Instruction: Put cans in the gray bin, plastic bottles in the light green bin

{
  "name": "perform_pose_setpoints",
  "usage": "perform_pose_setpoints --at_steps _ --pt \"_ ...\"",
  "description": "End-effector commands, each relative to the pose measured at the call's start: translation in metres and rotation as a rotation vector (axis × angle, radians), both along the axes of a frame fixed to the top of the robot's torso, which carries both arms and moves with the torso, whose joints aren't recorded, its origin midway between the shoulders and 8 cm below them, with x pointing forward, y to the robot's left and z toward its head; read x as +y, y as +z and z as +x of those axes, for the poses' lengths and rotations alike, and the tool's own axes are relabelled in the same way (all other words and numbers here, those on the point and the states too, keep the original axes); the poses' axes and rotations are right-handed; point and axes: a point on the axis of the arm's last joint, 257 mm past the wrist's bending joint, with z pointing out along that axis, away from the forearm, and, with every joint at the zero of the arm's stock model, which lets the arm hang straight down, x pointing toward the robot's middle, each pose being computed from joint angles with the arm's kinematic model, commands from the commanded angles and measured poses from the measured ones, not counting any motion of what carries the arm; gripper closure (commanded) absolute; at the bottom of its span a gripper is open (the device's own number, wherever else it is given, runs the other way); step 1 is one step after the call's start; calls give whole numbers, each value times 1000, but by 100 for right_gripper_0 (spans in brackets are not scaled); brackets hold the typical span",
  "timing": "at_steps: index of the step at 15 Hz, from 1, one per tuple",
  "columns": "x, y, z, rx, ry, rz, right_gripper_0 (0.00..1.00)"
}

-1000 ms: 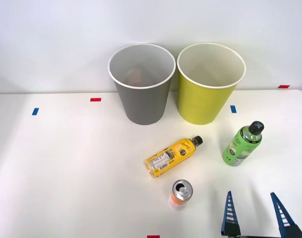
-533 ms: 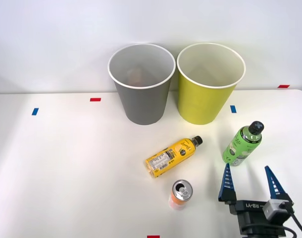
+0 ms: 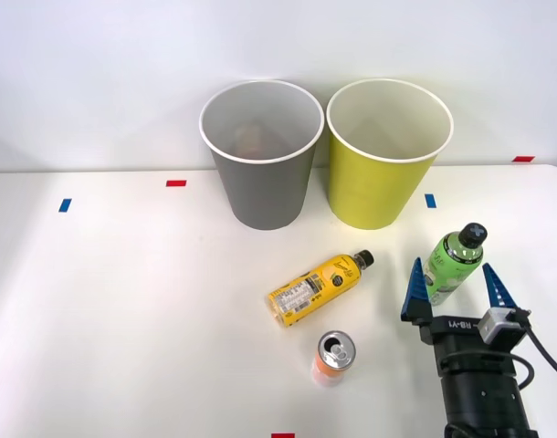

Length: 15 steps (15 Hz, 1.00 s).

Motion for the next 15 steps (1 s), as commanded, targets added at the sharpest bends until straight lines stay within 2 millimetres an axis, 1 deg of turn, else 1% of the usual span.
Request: perform_pose_setpoints --at_steps 1,3,7,9,10,11,15 --pt "-4 4 13 10 8 -12 0" --pt "-6 8 22 12 8 -18 0" --pt "1 13 29 7 23 -19 0" --pt "0 12 31 12 23 -29 0" --pt "0 12 31 13 24 -36 52" --pt "-1 13 31 13 22 -37 100" --pt "-4 13 31 11 18 -34 100"
